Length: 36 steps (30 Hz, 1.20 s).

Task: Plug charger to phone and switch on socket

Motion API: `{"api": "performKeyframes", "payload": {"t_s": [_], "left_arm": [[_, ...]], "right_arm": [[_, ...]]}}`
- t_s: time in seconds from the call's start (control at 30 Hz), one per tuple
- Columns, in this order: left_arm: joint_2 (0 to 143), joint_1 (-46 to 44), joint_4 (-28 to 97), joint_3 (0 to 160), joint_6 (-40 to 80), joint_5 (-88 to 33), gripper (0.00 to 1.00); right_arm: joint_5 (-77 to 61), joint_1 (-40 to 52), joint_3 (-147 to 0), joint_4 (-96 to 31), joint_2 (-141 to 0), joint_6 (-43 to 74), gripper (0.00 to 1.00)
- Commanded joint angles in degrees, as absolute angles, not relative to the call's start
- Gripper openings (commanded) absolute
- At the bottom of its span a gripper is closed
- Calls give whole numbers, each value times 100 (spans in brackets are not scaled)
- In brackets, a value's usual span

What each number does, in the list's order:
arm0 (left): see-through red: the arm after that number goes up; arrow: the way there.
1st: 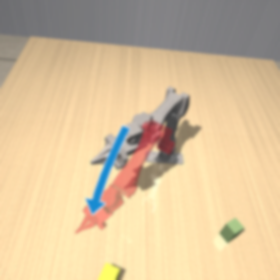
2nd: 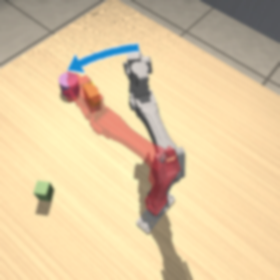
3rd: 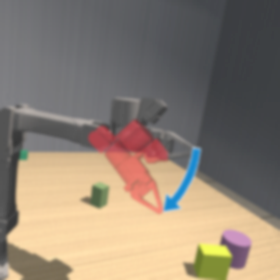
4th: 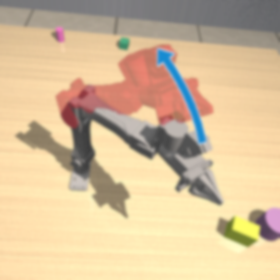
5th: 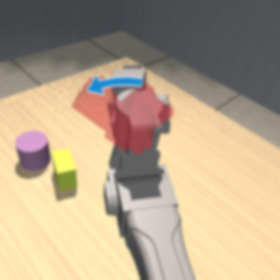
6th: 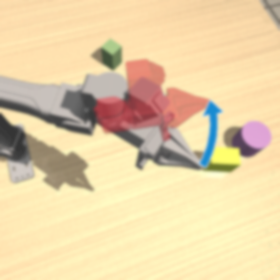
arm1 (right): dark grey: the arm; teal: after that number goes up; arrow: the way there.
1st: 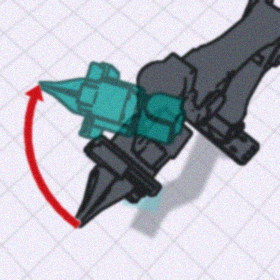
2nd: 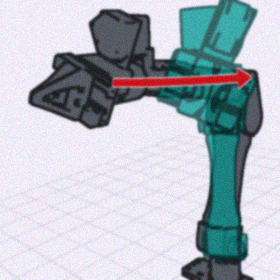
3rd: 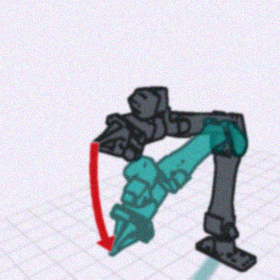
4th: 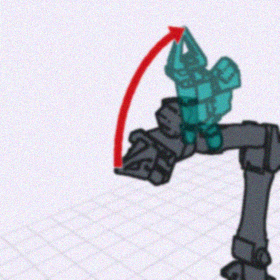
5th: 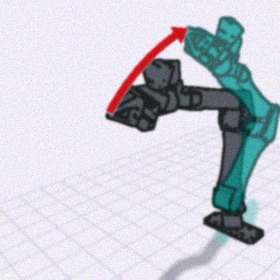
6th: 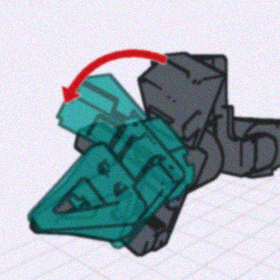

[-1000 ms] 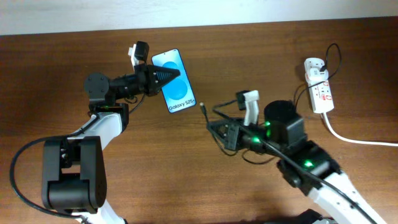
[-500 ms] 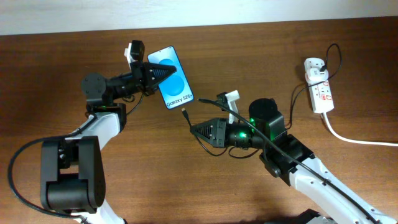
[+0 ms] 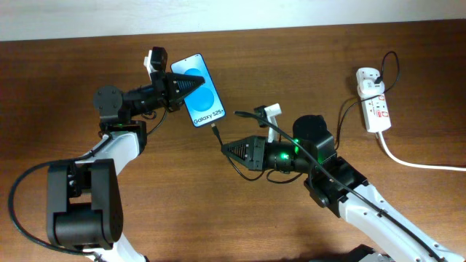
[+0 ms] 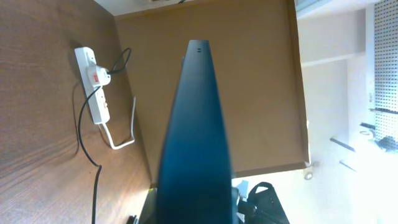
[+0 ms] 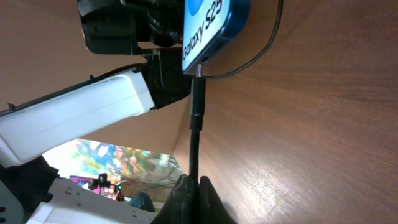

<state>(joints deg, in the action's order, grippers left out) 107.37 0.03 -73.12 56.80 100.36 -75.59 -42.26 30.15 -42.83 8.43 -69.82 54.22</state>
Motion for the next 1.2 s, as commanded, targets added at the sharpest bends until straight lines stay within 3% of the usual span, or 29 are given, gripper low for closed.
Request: {"api": "performKeyframes", "payload": {"t_s": [0.0,0.5,0.57,0.63,0.73,0.87,0.93,0.97,1.07,1.17], "left_arm": [[10691,16,-7369,5736,10230,-7518,0],[10691,16,-7371,5736,10322,-7537,0],[10691,30,-7371,5736,10324,-7537,0],[10691,121,-7371,5736,10322,-7542,0],[10691,285,-7371,5736,10294,-7537,0],[10691,305,-7371,5736,10193,-7542,0],[10691,305,-7369,5736,10193,-7540,0],[10691,305,-7369,5736,10193,-7542,0],[10691,305,-7369,5736,10195,-7612,0],[10691,305,-7369,5736,10195,-7603,0]], "right_arm": [[-4150,3046,-4268,882,-6991,5522,4],[-4198,3048,-4268,812,-6991,5531,4],[-3634,3046,-4265,-130,-6991,4873,4],[-2296,3048,-4265,-1994,-6991,4495,4],[-1428,3148,-4263,-3197,-7057,4169,5],[-333,3413,-4263,-3026,-7669,4071,9],[-344,3454,-4281,-2515,-8346,4075,9],[-410,3454,-4331,-2362,-8720,4121,4],[-620,3454,-4803,-2519,-9830,4244,4],[-574,3454,-4932,-2661,-9944,4244,22]]}}
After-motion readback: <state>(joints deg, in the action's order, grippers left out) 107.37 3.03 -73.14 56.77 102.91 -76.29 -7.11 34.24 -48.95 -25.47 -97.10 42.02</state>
